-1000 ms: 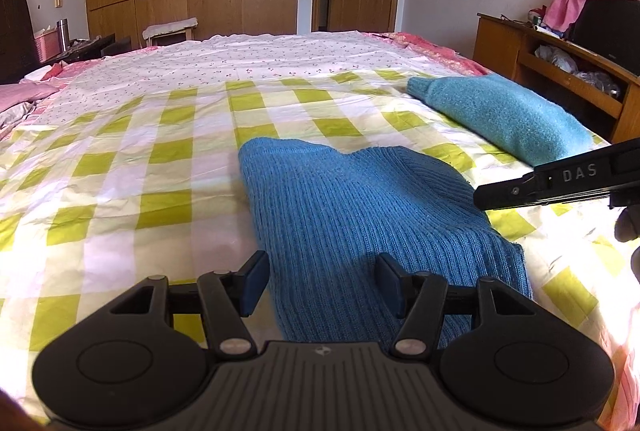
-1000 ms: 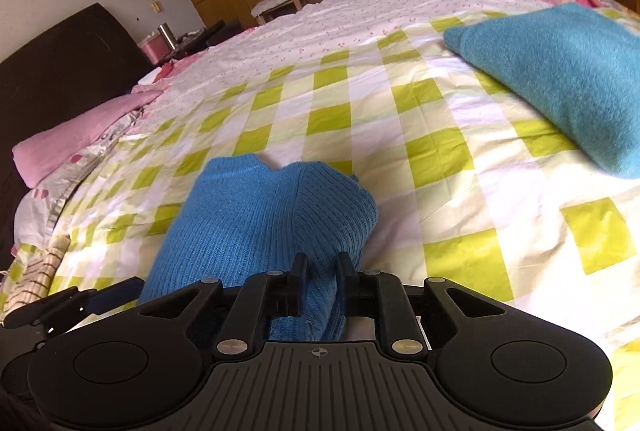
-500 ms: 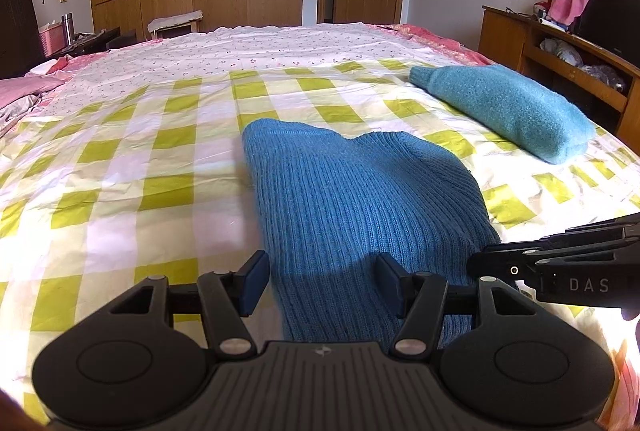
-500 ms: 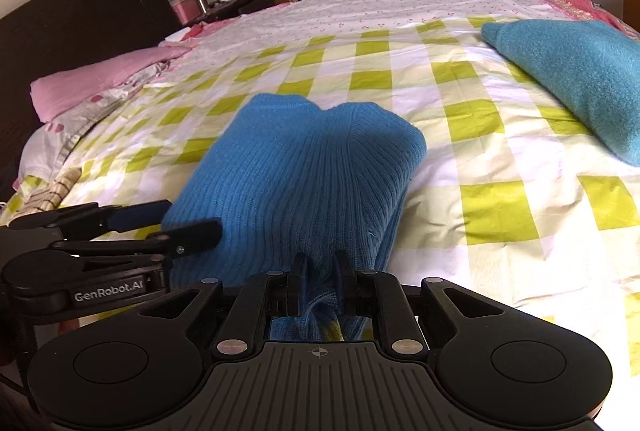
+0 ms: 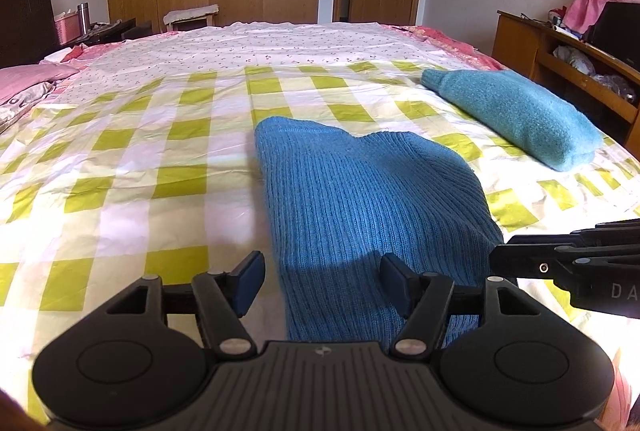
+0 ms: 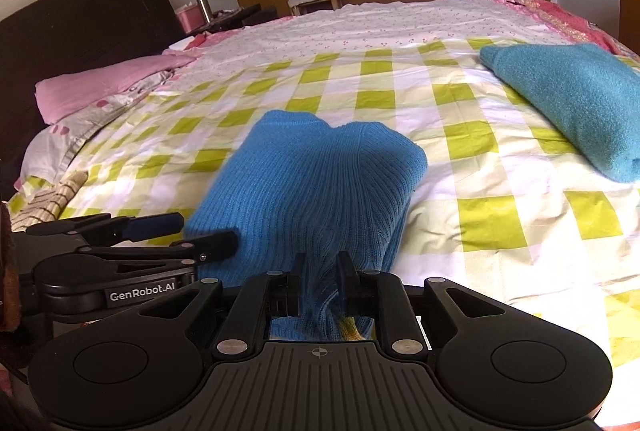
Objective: Fold small clothes
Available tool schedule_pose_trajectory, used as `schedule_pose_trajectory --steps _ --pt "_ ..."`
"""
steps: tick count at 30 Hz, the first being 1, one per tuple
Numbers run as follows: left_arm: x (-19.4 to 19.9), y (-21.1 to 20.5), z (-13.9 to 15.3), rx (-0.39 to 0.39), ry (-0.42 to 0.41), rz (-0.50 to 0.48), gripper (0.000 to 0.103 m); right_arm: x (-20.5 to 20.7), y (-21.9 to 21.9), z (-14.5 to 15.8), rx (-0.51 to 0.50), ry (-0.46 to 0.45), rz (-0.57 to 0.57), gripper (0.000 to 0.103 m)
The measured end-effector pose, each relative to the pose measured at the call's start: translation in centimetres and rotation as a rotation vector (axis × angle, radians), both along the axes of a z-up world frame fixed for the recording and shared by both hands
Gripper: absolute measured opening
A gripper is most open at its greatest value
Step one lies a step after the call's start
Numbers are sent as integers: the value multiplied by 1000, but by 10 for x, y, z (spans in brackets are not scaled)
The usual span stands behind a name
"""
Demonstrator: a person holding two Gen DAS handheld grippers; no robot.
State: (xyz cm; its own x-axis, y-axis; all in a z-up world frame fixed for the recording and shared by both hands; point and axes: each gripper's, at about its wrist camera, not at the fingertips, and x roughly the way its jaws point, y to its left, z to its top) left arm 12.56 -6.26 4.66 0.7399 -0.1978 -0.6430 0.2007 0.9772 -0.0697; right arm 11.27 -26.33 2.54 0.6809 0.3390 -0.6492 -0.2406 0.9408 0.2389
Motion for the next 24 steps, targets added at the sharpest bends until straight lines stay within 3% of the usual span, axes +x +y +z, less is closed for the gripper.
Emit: schedule_pose_trajectory --steps 11,24 --pt "-17 3 0 10 -5 22 73 1 -3 -23 -25 94 -57 19" --pt "-24 0 4 23 -19 31 80 -21 7 -2 -4 42 -24 21"
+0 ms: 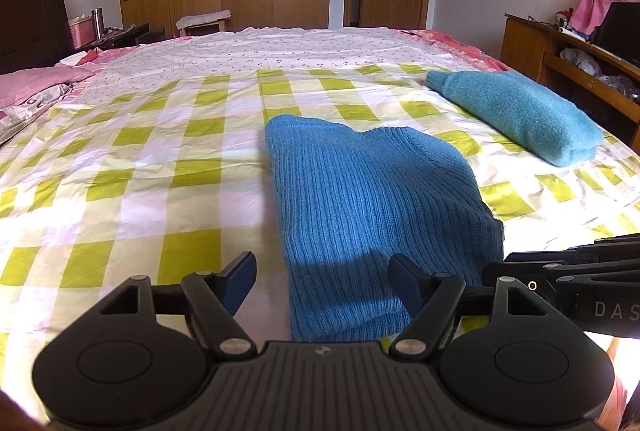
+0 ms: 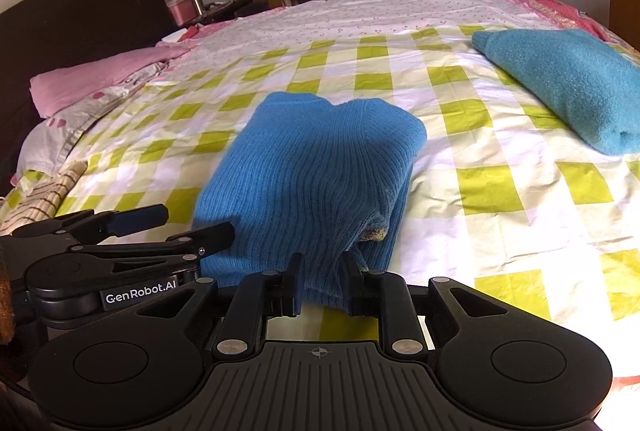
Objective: Fold small clothes
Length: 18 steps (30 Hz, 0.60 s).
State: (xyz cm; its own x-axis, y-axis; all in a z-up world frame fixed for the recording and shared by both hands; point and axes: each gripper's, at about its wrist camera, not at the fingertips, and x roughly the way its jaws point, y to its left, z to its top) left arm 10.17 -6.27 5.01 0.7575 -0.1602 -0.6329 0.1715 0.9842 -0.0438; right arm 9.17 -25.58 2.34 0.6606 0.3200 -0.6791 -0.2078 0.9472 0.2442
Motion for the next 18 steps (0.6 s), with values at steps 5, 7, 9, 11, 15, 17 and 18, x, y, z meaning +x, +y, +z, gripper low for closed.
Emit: schedule_pose_trajectory --steps 5,7,9,11,15,17,18 --pt "-4 -3 -1 34 1 20 90 -7 5 3 13 -10 11 24" --pt "-7 -4 -2 54 -1 28 93 -11 6 4 20 -16 5 24" --pt "-11 -4 -3 55 -3 27 95 -15 7 4 23 -20 -6 24" --pt "-13 -2 -4 42 3 28 96 -17 8 2 24 -20 -14 24" --pt "-15 -2 -7 51 14 37 98 -19 7 -4 25 -2 -33 25" --pt "-16 -3 -8 61 22 42 99 -20 6 -6 24 3 -38 26" --pt "-16 -4 -8 62 26 42 100 -21 7 -8 22 5 -42 27"
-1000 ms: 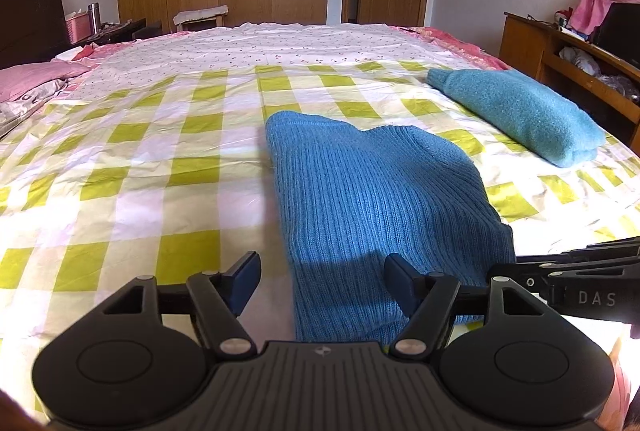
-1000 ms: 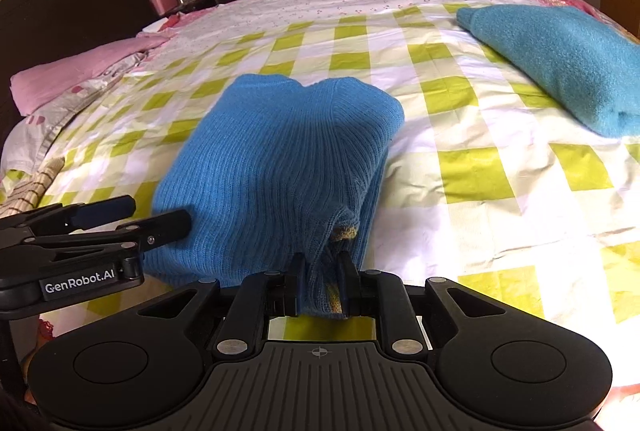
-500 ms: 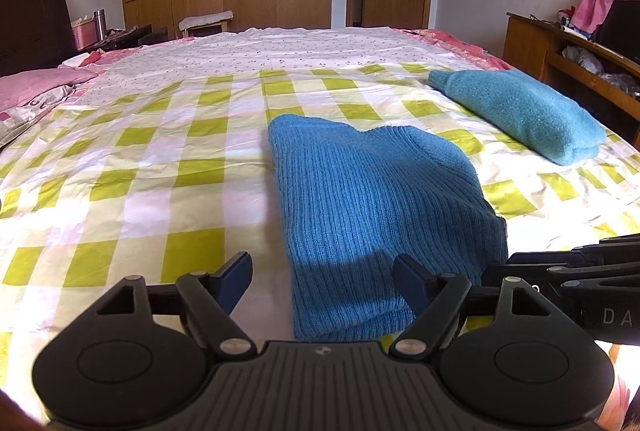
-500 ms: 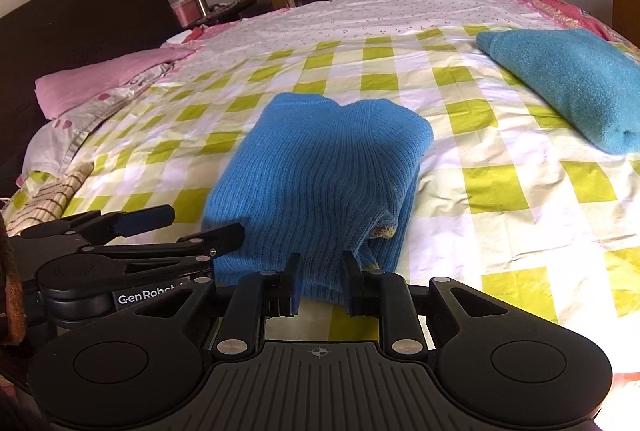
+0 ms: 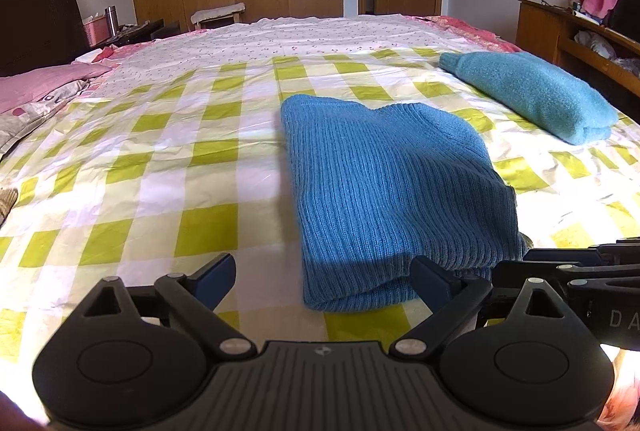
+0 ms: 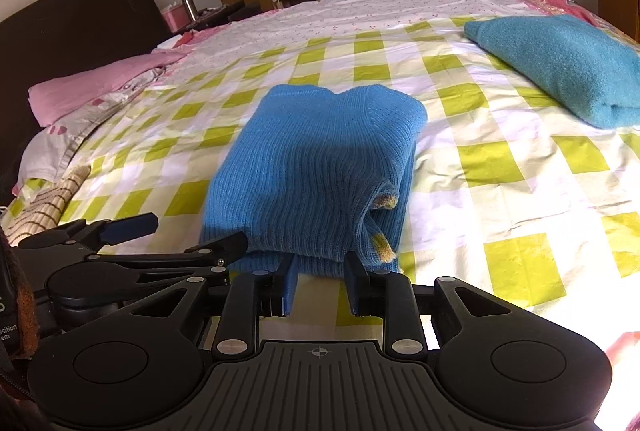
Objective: Fold small clothes
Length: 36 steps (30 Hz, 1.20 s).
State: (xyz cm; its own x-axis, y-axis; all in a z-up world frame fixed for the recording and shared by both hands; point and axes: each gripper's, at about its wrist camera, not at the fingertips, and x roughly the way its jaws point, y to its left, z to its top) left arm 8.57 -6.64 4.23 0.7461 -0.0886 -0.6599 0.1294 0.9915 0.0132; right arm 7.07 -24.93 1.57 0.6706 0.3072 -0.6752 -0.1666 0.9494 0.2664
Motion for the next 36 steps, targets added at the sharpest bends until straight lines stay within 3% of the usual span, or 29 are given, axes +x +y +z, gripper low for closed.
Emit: schedule_pose_trajectory --steps 2,36 --pt "-2 0 0 -6 -1 -3 100 -1 0 -2 -7 2 -4 31" --pt "-16 8 -2 -23 9 46 100 -7 8 -7 -55 -1 -19 31"
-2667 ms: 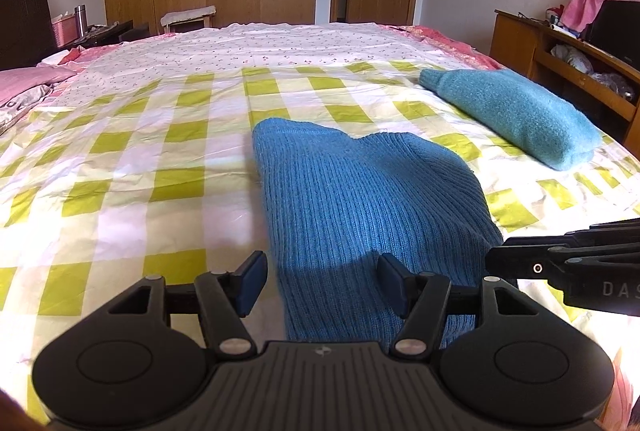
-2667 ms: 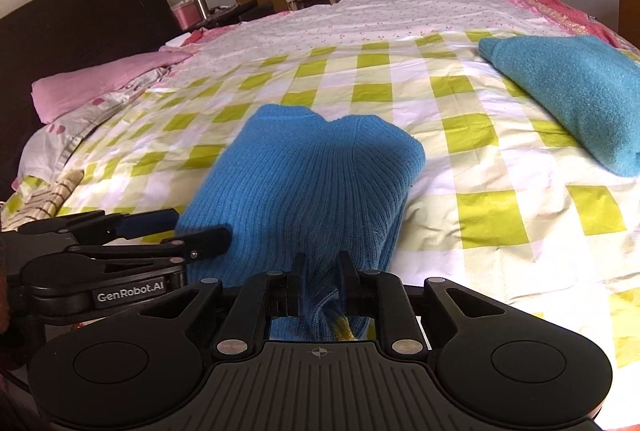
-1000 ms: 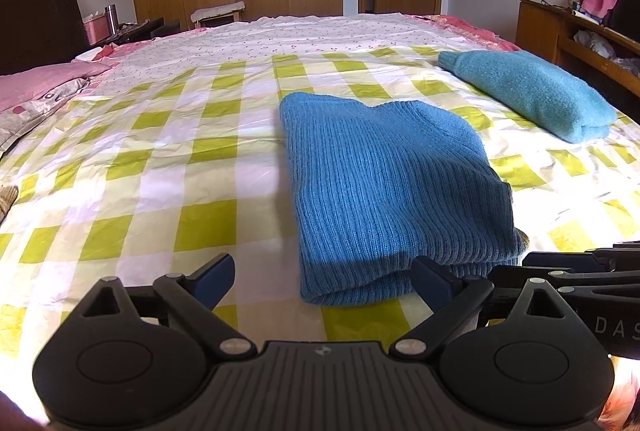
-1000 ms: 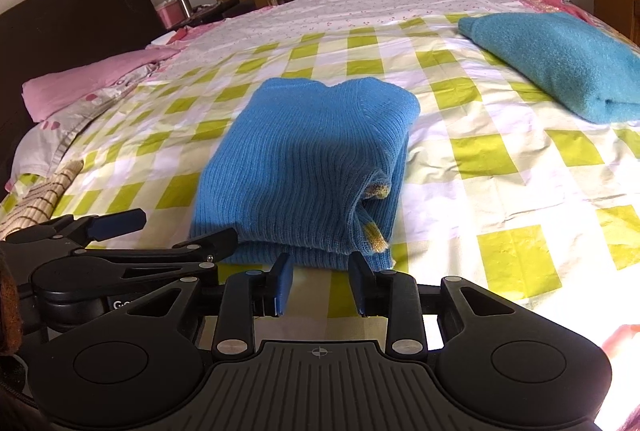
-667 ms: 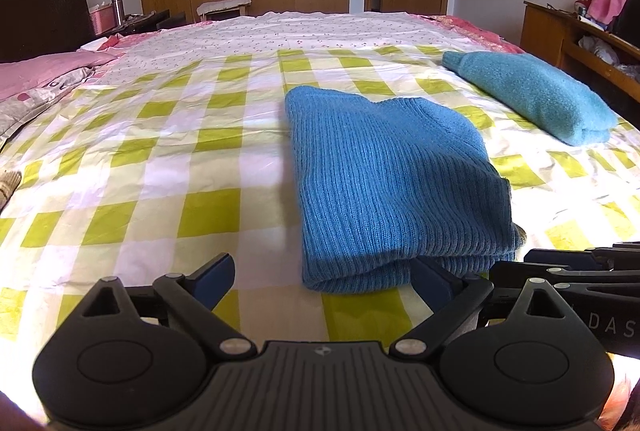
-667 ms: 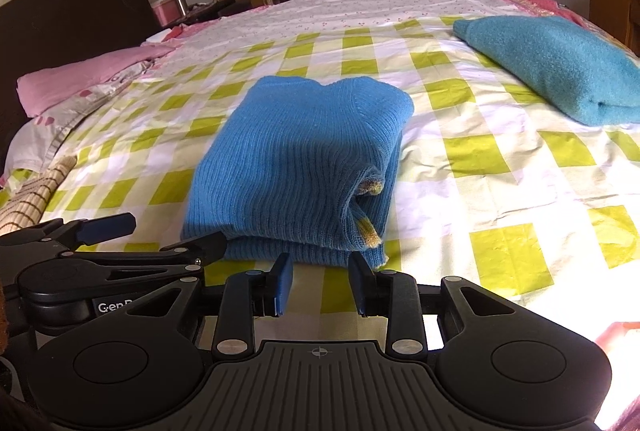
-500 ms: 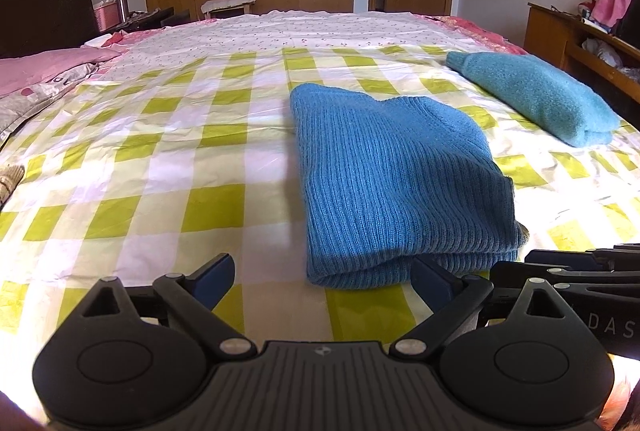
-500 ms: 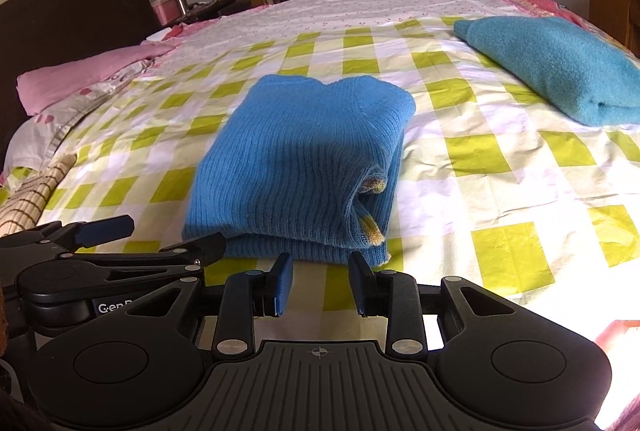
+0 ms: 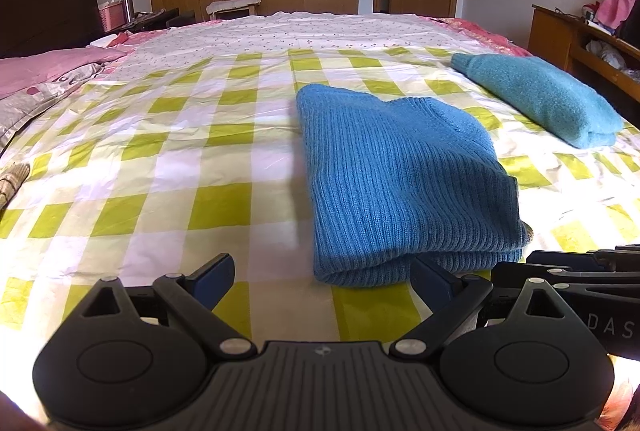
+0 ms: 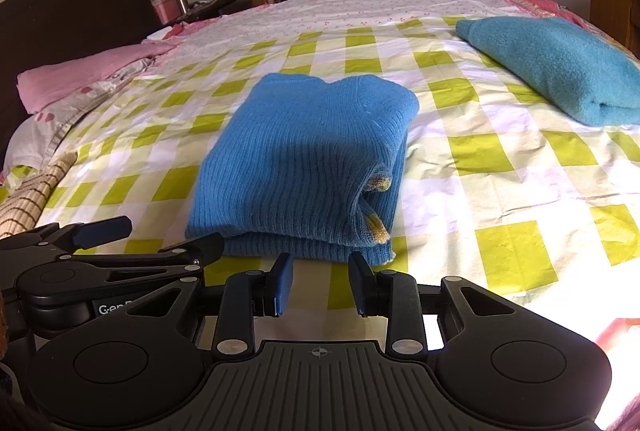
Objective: Fold small clothes
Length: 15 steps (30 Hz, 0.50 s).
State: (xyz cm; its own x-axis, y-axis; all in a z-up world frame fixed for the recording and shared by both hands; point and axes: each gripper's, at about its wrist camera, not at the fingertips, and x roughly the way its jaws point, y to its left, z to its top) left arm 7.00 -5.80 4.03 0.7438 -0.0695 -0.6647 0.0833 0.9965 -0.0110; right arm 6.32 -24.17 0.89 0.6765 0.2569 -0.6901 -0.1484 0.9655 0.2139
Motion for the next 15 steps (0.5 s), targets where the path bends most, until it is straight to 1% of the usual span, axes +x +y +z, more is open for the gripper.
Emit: schedule_pose_trajectory --steps 15 --pt "-3 0 2 18 -9 6 99 -1 2 0 -3 0 3 31"
